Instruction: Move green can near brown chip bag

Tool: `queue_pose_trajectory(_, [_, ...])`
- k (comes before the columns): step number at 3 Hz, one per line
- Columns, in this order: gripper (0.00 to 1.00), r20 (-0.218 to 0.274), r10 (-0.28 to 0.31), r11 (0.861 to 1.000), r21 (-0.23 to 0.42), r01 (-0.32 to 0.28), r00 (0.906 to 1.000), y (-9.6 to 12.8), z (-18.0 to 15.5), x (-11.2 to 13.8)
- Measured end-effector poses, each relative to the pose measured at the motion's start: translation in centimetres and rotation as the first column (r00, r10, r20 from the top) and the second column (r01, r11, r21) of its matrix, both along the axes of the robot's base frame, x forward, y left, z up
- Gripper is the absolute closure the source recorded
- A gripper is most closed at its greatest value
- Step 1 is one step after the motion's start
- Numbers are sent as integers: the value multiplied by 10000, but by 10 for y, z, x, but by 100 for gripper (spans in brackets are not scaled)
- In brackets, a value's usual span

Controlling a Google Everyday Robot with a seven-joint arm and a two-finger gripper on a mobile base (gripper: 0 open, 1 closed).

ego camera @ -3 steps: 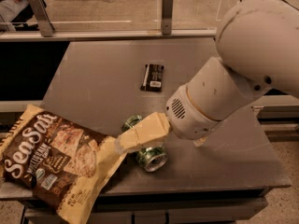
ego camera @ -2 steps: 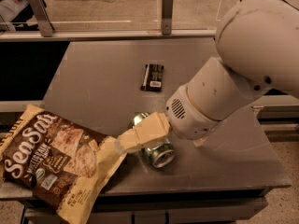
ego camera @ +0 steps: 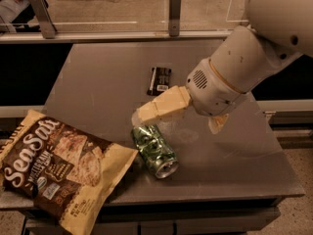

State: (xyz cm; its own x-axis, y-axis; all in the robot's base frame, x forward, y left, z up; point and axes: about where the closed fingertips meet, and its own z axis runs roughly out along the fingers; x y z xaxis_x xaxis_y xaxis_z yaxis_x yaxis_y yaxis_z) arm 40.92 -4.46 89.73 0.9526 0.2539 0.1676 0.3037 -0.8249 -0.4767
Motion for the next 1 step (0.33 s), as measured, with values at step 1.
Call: queue_pose_trajectory(1, [0, -9, 5, 10000, -7, -5, 10000, 0, 0, 0])
